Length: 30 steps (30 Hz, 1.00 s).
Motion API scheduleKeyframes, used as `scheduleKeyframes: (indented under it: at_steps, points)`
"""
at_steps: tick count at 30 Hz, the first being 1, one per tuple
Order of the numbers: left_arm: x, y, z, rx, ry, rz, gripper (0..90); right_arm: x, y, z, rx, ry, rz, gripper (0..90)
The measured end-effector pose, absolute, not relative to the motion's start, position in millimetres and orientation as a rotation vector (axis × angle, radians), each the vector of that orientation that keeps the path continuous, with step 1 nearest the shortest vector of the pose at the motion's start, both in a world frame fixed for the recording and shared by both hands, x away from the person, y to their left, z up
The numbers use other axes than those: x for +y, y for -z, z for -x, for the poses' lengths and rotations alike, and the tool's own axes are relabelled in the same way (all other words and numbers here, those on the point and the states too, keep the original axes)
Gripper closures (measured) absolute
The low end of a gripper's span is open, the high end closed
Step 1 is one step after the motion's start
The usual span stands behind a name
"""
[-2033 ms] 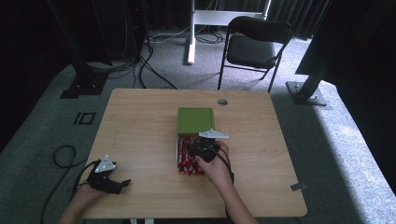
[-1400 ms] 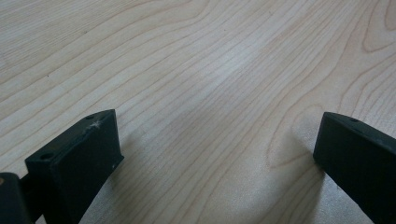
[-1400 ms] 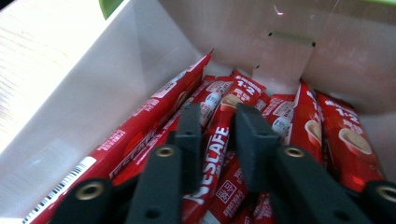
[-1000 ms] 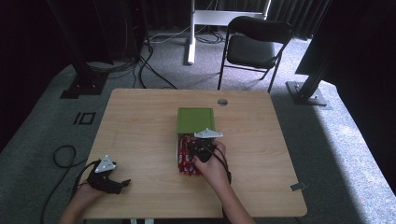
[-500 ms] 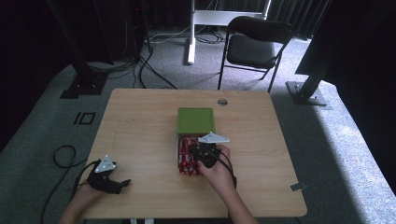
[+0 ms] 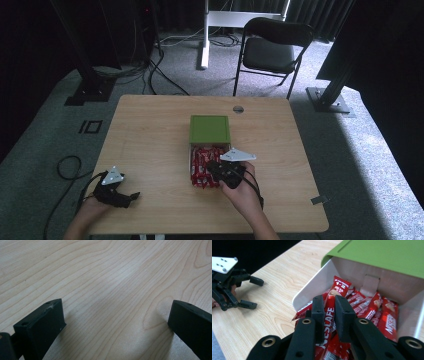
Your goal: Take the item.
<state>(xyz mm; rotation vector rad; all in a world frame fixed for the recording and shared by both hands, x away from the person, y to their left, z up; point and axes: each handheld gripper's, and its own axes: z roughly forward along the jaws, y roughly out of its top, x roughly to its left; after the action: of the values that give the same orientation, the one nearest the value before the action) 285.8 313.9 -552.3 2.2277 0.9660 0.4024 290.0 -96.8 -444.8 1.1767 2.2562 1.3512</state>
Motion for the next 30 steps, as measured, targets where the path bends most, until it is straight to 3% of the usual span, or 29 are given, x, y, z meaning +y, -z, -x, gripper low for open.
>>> scheduleKeyframes:
  at_steps: [17, 30]
  points:
    - [313.9, 552.3, -285.8, 0.966, -0.402, -2.228, 1.5, -123.1, 410.4, -288.7, 2.011, -1.46, -1.17, 79.0]
    - [313.8, 552.3, -285.8, 0.967, -0.402, -2.226, 1.5, -141.6, 419.3, -316.8, 1.811, -1.367, -1.25, 79.0]
